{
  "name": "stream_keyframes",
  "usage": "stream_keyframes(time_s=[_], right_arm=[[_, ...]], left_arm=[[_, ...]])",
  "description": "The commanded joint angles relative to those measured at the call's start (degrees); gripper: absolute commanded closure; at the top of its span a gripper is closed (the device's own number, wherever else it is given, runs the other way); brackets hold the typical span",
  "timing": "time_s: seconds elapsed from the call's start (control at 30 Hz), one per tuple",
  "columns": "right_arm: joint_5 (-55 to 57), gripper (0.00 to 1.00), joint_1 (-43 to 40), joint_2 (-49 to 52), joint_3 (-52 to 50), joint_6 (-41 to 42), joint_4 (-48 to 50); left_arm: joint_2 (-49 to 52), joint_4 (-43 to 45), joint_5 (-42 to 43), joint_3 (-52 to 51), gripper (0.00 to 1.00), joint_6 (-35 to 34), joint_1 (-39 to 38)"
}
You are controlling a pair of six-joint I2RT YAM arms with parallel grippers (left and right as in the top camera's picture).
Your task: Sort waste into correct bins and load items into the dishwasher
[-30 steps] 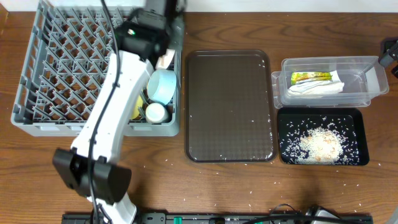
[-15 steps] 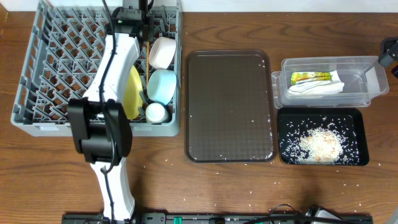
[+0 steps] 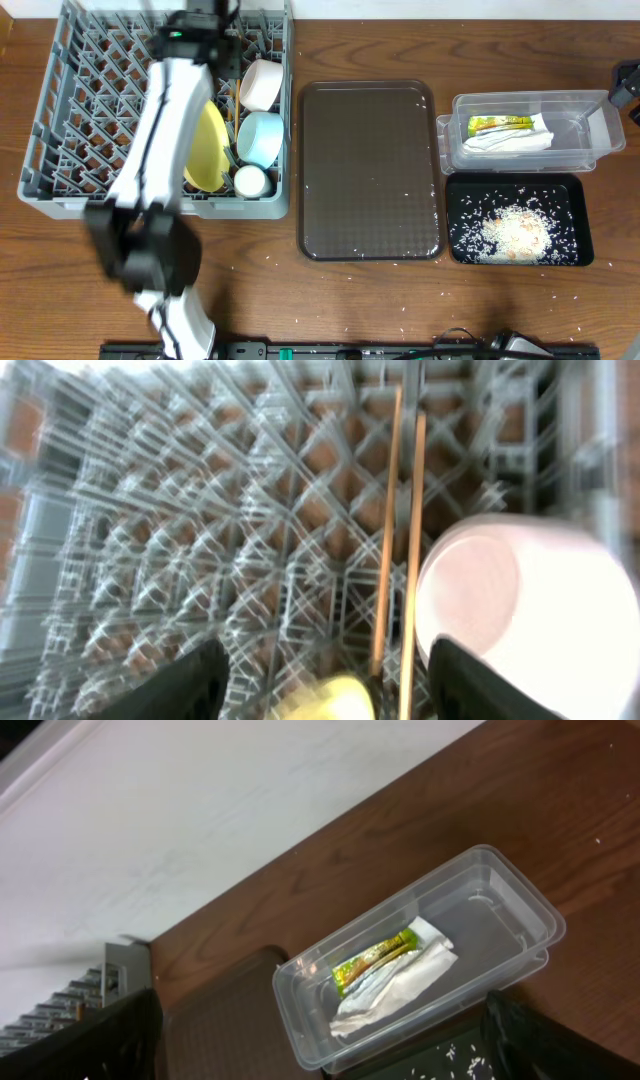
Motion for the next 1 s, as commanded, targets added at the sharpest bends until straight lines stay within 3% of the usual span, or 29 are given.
stream_keyframes(time_s=[0.0,0.13,0.23,0.43,0.67,0.77,0.83,0.87,0.97], right_arm=[[-0.02,0.01,-0.59,0.07,0.79,0.57,-0.09],[-0.02,0.01,-0.59,0.07,0.79,0.57,-0.09],[-0.02,0.01,-0.59,0.07,0.79,0.57,-0.09],[-0.02,0.01,-0.59,0.07,0.79,0.57,-0.09],[-0.02,0.01,-0.59,0.07,0.79,0.57,-0.09],[-0.02,0.01,-0.59,0.07,0.79,0.57,-0.09],[-0.02,0.01,-0.59,0.07,0.79,0.57,-0.09],[-0.02,0.01,-0.59,0.07,0.79,0.57,-0.11],[-0.02,0.01,-0.59,0.07,0.79,0.55,-0.09]], left_arm=[[-11.82,-8.37,4.98,0.72,0.32,-8.0,-0.02],[-19.54,-21.7,5.97,-0.26,0.31,-11.37,-1.55],[-27.61,-25.27,5.92,-6.62,0.31,-12.28,-4.96],[-50.53,-12.35,0.7,-29.24,0.29,-20.35,-14.16],[-75.65,3.34,-1.01,-56.74,0.15,-33.24,-22.23],[-78.97,6.64,-0.98,-62.58,0.14,-36.44,-22.21],[-79.43,5.42,-1.01,-64.96,0.14,-36.5,-22.21],[-79.36,3.48,-1.25,-65.4,0.07,-36.48,-22.18],[-79.21,0.85,-5.25,-65.53,0.07,-36.46,-22.18]])
